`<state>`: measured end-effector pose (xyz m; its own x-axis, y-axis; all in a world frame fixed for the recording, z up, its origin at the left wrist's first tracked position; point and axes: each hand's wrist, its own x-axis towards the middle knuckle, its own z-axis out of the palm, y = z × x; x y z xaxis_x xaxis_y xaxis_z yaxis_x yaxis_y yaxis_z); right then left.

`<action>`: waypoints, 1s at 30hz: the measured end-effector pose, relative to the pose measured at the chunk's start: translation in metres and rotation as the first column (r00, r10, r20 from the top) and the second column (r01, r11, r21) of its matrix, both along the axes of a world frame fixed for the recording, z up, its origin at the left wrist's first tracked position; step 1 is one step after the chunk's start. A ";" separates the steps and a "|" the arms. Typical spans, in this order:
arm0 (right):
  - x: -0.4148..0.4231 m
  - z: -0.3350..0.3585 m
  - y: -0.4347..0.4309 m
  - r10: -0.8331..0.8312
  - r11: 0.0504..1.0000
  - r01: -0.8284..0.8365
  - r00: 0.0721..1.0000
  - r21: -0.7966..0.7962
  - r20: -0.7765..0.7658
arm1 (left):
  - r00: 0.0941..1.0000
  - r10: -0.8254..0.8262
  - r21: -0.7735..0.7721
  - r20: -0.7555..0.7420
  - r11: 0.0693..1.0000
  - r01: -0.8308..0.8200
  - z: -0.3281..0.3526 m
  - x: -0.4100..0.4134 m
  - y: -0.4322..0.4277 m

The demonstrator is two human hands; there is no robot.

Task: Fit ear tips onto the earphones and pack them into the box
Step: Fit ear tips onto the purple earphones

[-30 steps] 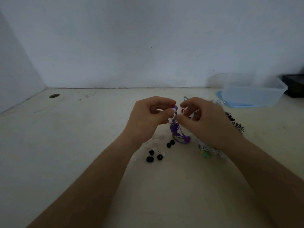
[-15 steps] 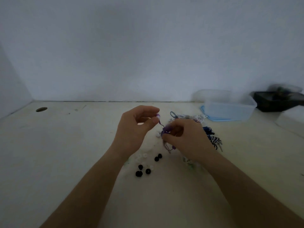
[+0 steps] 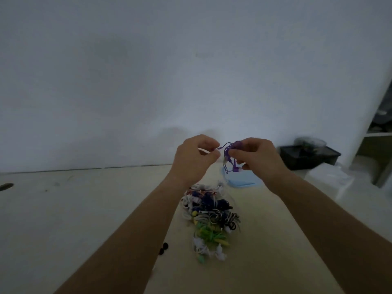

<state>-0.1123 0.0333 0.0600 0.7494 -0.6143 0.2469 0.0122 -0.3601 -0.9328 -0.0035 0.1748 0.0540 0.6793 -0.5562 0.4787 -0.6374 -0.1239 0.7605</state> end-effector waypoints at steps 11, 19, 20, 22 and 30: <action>0.034 -0.019 -0.122 -0.161 0.969 0.107 0.957 -0.224 -0.239 | 1.000 -0.019 0.250 0.018 0.968 0.014 -0.031 0.043 -0.134; 0.038 -0.032 -0.122 -0.186 0.894 0.061 0.952 -0.444 -0.244 | 0.997 -0.049 0.357 0.061 0.934 0.024 -0.046 0.059 -0.130; 0.037 -0.030 -0.120 -0.177 0.895 0.054 0.954 -0.443 -0.242 | 0.997 -0.042 0.353 0.069 0.935 0.015 -0.045 0.059 -0.127; 0.033 -0.029 -0.114 -0.169 0.894 0.051 0.959 -0.445 -0.229 | 0.997 -0.028 0.350 0.076 0.937 0.000 -0.045 0.058 -0.118; 0.017 -0.034 -0.114 -0.201 0.878 0.071 0.952 -0.474 -0.230 | 0.994 0.010 0.322 0.107 0.946 -0.044 -0.049 0.051 -0.090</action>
